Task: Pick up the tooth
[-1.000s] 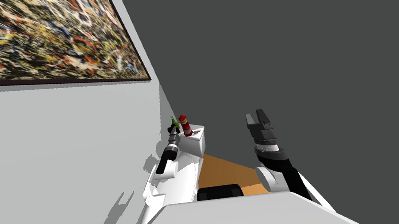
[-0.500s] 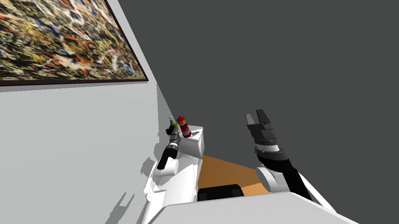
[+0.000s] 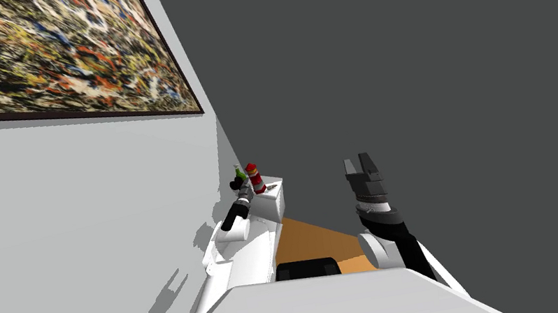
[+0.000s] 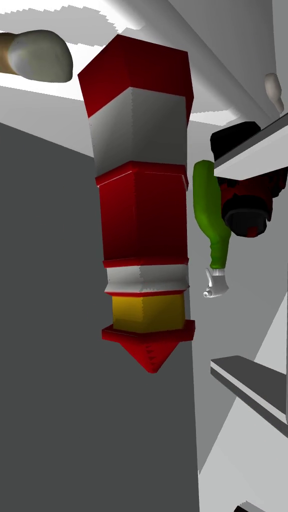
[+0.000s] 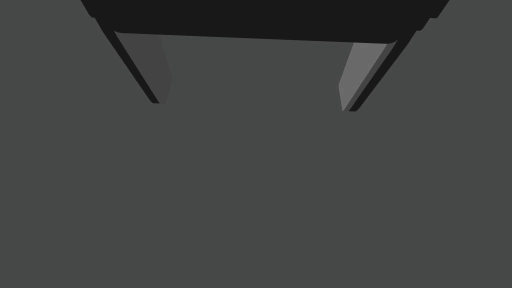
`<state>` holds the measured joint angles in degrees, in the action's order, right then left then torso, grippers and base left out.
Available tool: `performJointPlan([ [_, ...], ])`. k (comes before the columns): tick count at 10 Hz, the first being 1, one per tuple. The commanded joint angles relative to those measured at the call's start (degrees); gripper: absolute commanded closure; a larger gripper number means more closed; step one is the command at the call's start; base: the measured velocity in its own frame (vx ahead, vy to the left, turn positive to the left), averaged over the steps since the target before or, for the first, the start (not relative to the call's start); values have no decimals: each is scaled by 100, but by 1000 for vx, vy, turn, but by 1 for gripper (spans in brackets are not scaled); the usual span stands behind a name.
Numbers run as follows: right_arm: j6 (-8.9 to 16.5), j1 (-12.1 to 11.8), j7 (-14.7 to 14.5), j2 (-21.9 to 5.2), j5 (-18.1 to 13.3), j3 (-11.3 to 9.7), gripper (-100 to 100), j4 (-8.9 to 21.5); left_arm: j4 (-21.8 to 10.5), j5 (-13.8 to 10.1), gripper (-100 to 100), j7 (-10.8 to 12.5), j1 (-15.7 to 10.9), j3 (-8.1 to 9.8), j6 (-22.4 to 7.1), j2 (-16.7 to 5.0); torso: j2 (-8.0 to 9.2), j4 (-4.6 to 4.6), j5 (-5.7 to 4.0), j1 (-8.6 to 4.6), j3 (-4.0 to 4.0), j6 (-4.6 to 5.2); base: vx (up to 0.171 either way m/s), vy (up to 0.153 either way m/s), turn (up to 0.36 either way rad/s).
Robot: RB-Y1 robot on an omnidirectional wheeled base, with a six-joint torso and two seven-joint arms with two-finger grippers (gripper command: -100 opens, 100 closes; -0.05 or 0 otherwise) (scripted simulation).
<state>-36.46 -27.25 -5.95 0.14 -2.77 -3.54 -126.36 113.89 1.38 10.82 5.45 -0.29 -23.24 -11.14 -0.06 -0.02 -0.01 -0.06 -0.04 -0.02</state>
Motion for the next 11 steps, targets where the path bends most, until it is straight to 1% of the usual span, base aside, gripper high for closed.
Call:
performJointPlan([
  [1,0,0,0,0,0,0,0,0,18,2,-100,0,-4,-2,-195,0,0,0,0,0,0,0,5,-5,4],
  [2,0,0,0,0,0,0,0,0,10,0,-100,18,-109,5,-405,-18,4,1,0,2,2,0,12,-10,-50],
  [3,0,0,0,0,0,0,0,0,10,0,-100,18,-109,5,-560,-18,2,1,0,1,1,1,15,-10,-31],
  [4,0,0,0,0,0,0,0,0,-1,-7,-100,37,-215,13,-737,-36,2,0,0,1,1,0,22,-15,-59],
  [5,0,0,0,0,0,0,0,0,-1,-7,-100,37,-215,13,-904,-36,-1,0,0,-1,0,1,21,-12,-24],
  [6,0,0,0,0,0,0,0,0,-1,-7,-100,37,-215,13,-960,-36,-1,0,0,0,-1,0,10,-6,9],
  [7,0,0,0,0,0,0,0,0,-18,-20,-100,59,-322,21,-1173,-54,2,0,0,2,1,-1,18,-12,-43],
  [8,0,0,0,0,0,0,0,0,-18,-20,-100,59,-322,21,-1324,-54,0,0,0,0,0,1,18,-11,-28],
  [9,0,0,0,0,0,0,0,0,-39,-41,-100,84,-429,30,-1494,-74,0,0,0,0,0,0,25,-17,-46],
  [10,0,0,0,0,0,0,0,0,-39,-41,-100,84,-429,30,-1659,-74,-3,0,0,-2,-1,0,24,-15,-20],
  [11,0,0,0,0,0,0,0,0,-39,-41,-100,84,-429,30,-1725,-74,-2,-1,0,0,-1,-1,11,-6,6],
])
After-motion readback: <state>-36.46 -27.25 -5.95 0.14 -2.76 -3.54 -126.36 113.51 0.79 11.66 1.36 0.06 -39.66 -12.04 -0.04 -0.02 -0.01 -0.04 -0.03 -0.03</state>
